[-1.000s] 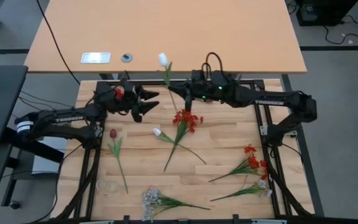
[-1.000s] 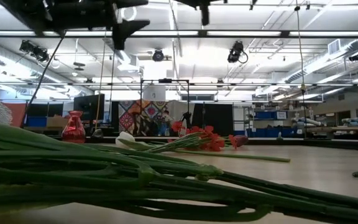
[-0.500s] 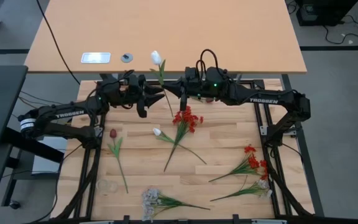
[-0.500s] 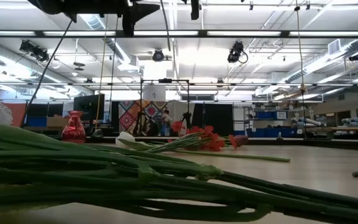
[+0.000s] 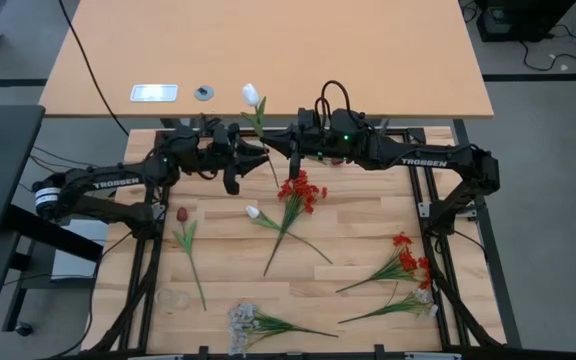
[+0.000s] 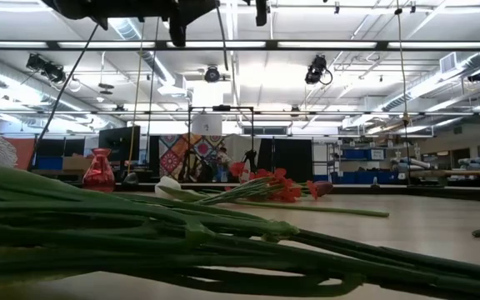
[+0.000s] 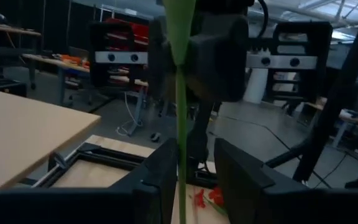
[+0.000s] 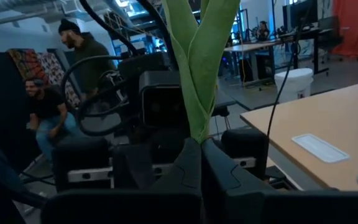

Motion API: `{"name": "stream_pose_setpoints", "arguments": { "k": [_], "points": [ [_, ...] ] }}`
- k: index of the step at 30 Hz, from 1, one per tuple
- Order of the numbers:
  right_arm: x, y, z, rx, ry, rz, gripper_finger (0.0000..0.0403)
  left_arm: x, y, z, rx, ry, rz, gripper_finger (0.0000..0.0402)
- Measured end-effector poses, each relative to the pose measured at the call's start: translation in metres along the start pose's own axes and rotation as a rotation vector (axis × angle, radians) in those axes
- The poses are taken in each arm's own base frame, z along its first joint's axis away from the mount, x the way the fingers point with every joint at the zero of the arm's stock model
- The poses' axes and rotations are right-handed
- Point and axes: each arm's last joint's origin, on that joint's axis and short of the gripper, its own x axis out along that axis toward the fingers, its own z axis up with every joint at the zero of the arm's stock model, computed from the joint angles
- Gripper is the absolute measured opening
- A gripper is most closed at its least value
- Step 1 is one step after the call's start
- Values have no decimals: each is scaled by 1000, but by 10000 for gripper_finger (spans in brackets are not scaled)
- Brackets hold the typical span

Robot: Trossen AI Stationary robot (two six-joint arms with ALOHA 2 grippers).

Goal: Sort flowers into vase by color
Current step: Put the top white tulip into the red vase

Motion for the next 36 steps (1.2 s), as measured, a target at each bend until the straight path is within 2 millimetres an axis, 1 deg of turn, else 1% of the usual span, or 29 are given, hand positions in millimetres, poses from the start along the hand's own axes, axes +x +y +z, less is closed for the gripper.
{"name": "stream_pose_setpoints", "arguments": {
  "k": [3,5,7,11,14,18,22,25,29,33,36],
  "points": [
    [0,0,0,-3,4,0,3,0,0,1,-6,-8,12,109],
    [0,0,-1,-3,8,-1,4,0,1,1,-12,-14,40,99],
    [0,0,-2,-9,14,-1,4,0,1,1,-13,-17,50,80],
    [0,1,-3,-15,25,6,4,-1,2,1,-13,-18,53,18],
    [0,0,-3,9,35,9,10,-1,2,1,2,-17,53,10],
    [0,-2,-5,10,49,-33,41,-1,2,0,22,-1,60,4],
    [-3,-2,-6,18,75,-73,83,-11,0,4,65,23,104,3],
    [-13,-1,0,10,103,-119,105,-25,-4,9,119,46,169,2],
    [-28,5,6,-23,159,-152,112,-47,-11,21,183,36,249,1],
    [-49,20,17,-62,183,-179,105,-64,-15,27,209,42,298,1],
    [-67,30,24,-88,203,-205,87,-75,-17,30,210,51,326,1]
  ]
}}
